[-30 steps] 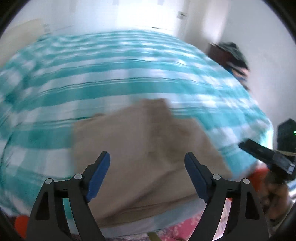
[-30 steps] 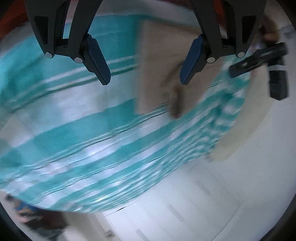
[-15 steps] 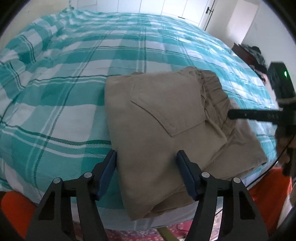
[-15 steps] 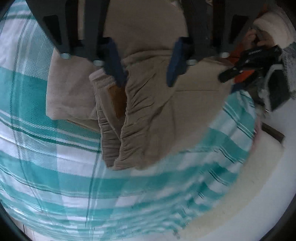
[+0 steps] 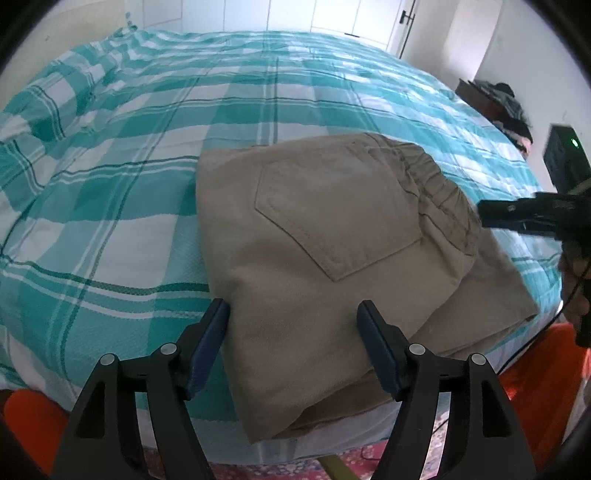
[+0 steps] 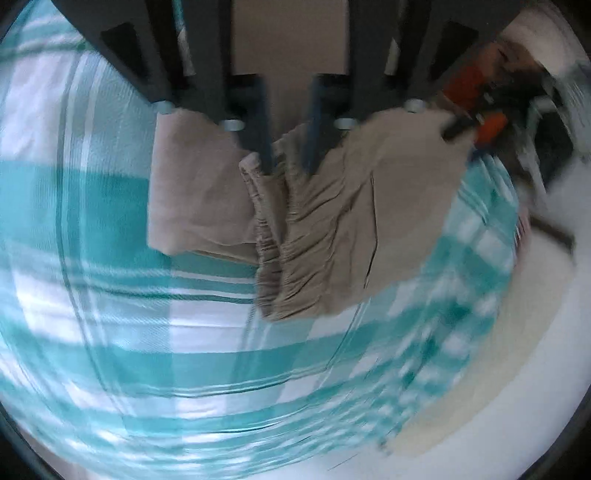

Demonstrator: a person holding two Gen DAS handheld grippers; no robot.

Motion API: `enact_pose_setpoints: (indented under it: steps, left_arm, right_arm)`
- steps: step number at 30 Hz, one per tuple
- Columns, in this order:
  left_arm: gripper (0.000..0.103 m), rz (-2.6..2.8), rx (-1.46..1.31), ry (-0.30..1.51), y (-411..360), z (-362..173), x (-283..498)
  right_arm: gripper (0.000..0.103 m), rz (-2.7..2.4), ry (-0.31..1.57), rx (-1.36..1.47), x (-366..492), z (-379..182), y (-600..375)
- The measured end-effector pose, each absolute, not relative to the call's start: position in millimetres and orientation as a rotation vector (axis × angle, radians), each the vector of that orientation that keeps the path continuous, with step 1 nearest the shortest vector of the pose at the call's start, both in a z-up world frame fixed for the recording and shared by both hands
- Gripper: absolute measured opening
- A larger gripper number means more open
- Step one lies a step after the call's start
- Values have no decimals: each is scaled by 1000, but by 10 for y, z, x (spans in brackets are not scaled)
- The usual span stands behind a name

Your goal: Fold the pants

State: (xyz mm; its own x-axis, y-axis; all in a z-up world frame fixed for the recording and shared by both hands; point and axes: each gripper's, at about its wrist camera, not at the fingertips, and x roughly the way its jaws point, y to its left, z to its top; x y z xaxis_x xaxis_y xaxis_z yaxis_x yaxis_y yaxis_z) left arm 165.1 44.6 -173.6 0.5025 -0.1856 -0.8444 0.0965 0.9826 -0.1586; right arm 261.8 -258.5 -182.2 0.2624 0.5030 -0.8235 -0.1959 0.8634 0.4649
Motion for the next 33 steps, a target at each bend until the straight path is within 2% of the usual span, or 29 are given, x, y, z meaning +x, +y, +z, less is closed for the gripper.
enact_pose_setpoints:
  steps: [1,4,10,14,16,17,20,24,30,33]
  left_arm:
    - [73,-170,-106,1032,463,-1744,1656]
    - [76,-165,-110,1035,448,-1776,1666]
    - [78,-162,-69,1030,397,-1798,1654]
    - [75,-172,-106,1044,484,-1763,1667]
    - [74,-185,-166,1034,554,-1634,1635]
    - [74,-198,-191,1016,577,-1557,1617]
    - [74,-253,-206,943,534,-1266,1562]
    - [74,-321,-163,907,335,-1150,1493]
    - [72,-297,55,1055,-49,-1767,1569]
    - [72,-292,53,1039,-38,-1701,1555]
  right_arm:
    - [50,477,1218,346,2588,-1811,-2654]
    - [50,519,1247,465,2472,-1849,-2740]
    - [51,491,1260,478,2640,-2047,-2530]
    - [42,443,1240,412,2703,-2102,-2408]
    - [22,446,1194,382,2657,-1944,-2400]
    - [19,480,1148,395,2598,-1777,-2423]
    - [18,531,1053,393,2360,-1303,-2514]
    - [18,479,993,463,1934,-1121,-2820]
    - [18,257,1102,579,1392,-1864,-3202]
    - [25,259,1084,585,1359,-1869,-3173]
